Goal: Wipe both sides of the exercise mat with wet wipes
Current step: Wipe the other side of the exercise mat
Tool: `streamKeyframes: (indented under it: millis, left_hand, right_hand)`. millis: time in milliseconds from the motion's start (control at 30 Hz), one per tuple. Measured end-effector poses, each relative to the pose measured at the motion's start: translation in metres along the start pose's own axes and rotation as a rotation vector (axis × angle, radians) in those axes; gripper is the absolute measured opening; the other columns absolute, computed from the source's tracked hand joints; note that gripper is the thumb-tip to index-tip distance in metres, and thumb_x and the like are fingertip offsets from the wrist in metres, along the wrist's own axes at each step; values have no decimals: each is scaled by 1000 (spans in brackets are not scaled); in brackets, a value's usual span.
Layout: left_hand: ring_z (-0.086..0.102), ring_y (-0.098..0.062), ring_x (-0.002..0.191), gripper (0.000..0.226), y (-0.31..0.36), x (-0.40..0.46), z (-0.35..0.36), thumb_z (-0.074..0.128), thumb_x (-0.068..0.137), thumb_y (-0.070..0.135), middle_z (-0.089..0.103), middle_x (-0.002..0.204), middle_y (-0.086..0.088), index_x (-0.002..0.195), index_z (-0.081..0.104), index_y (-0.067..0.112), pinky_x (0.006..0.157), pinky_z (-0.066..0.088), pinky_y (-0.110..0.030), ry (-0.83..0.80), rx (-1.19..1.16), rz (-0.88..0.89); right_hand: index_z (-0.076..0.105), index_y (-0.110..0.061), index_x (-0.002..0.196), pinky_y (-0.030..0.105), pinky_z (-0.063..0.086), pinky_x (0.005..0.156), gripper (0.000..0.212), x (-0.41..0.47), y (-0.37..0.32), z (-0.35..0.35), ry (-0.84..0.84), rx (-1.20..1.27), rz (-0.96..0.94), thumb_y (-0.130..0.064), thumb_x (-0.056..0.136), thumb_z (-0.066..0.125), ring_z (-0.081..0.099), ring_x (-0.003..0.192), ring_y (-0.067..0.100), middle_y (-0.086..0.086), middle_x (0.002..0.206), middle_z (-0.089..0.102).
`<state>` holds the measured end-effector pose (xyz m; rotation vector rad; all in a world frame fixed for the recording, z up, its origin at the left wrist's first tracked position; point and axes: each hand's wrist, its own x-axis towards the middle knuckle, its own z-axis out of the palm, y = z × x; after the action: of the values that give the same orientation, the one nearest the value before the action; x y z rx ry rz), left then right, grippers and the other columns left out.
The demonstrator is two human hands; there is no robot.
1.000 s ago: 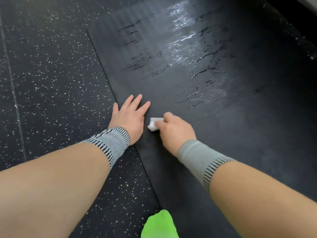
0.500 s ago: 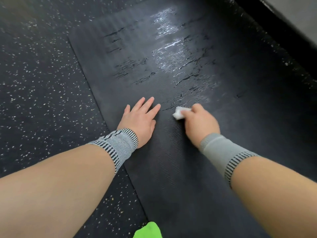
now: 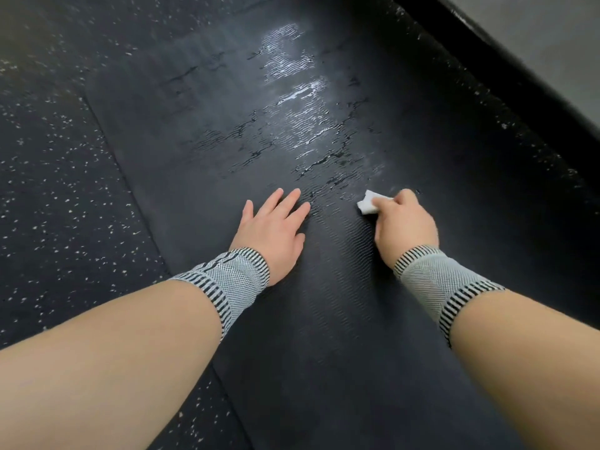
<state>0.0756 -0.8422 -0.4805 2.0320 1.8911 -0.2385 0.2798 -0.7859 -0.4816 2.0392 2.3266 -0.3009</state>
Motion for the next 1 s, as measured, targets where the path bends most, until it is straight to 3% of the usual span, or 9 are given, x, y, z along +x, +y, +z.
streamKeyframes:
  millis: [67,233,300,433,500,633,733,867,1000]
  left_hand:
    - [-4,-16,151,58,6,6,0,31,103,40,-3,164,9,156,11,29,119,7,-55,10,-6,-9]
    - [-5,-18,151,61,23,18,1,32,102,43,-5,164,7,156,9,29,118,8,-60,7,-22,-16]
    - [-5,-19,151,62,26,20,0,32,101,45,-5,164,7,156,8,30,117,8,-61,-8,1,-15]
    - [-7,-18,151,64,32,27,-4,33,100,47,-5,164,8,156,7,30,117,6,-61,-16,31,-14]
    - [-7,-18,151,65,38,33,-6,34,100,47,-5,164,8,156,7,29,117,5,-61,-1,26,-9]
    - [-8,-16,151,65,55,46,-10,35,100,46,-5,164,7,156,8,26,117,4,-61,24,15,8]
    - [-8,-17,151,68,62,57,-15,36,99,49,-6,164,7,156,8,25,117,4,-61,13,40,27]
    - [-8,-18,151,70,71,72,-24,36,98,52,-7,164,7,156,6,26,117,5,-63,-10,61,54]
    - [-8,-18,151,73,87,90,-28,38,97,56,-7,164,7,156,8,27,117,7,-64,11,47,71]
  right_hand:
    - [58,-17,117,35,45,73,31,-8,-14,-1,12,12,-12,-16,89,47,56,91,33,9,106,44]
    - [59,-14,108,33,36,56,25,-34,-25,6,-110,59,-492,-12,83,58,55,78,31,10,94,48]
    - [61,-18,108,33,36,59,26,-17,-1,2,-94,22,-450,-13,83,58,55,80,32,9,96,46]
    - [58,-20,121,33,44,74,32,10,31,-7,7,21,-8,-19,90,48,55,89,32,7,107,45]
    - [56,-19,123,34,46,76,34,5,17,-8,-7,27,-63,-18,90,48,57,91,32,7,109,46]
    - [57,-17,114,35,39,62,29,-17,7,-4,-114,84,-430,-11,87,55,57,82,34,10,99,50]
    - [57,-16,110,36,45,67,24,9,42,-8,-68,14,-329,-11,87,53,57,83,34,9,104,49]
    - [59,-17,114,34,45,75,25,45,80,-18,58,30,42,-16,92,47,58,90,33,8,110,49]
    - [60,-18,116,36,48,80,27,28,59,-17,-34,56,-130,-23,95,43,57,92,33,8,108,50]
